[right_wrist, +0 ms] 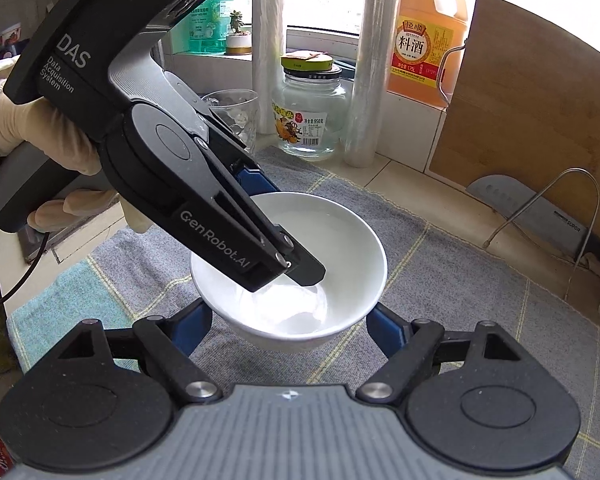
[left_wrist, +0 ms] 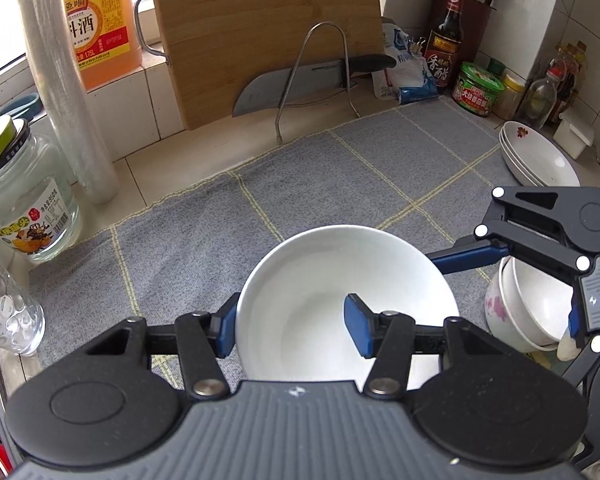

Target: Organize plates and bowls

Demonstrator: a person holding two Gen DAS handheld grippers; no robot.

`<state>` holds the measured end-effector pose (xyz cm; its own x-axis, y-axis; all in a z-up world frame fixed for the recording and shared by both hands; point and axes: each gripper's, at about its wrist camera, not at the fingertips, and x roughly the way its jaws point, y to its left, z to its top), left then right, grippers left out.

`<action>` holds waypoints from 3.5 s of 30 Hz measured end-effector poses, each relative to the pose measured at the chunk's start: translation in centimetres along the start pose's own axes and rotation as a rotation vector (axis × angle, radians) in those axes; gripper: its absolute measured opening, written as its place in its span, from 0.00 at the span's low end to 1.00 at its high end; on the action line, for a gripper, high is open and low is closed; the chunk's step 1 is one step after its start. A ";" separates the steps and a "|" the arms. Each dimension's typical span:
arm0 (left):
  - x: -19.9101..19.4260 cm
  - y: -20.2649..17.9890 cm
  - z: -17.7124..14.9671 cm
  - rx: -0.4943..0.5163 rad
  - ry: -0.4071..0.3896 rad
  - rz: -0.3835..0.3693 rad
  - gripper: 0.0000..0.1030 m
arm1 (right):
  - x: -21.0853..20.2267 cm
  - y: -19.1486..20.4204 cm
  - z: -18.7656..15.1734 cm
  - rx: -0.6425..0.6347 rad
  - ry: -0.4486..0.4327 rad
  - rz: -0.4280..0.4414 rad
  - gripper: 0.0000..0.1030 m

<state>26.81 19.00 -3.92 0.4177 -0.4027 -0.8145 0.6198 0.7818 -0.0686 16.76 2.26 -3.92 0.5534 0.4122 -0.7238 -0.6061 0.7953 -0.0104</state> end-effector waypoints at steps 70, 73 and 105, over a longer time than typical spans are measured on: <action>3.7 -18.6 1.9 0.182 0.024 -0.127 0.56 | -12.1 -6.9 -11.9 0.126 0.090 -0.022 0.85; 3.5 -18.7 1.6 0.181 0.013 -0.136 0.71 | -12.2 -7.0 -12.0 0.117 0.073 -0.042 0.95; 4.2 -16.5 -5.8 0.456 -0.064 -0.232 0.91 | -8.5 -6.1 -13.7 -0.030 0.195 -0.034 1.00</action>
<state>14.51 7.21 -9.57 0.2662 -0.5801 -0.7698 0.9215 0.3875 0.0267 7.96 -12.19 -7.18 0.4541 0.2894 -0.8426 -0.6076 0.7923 -0.0554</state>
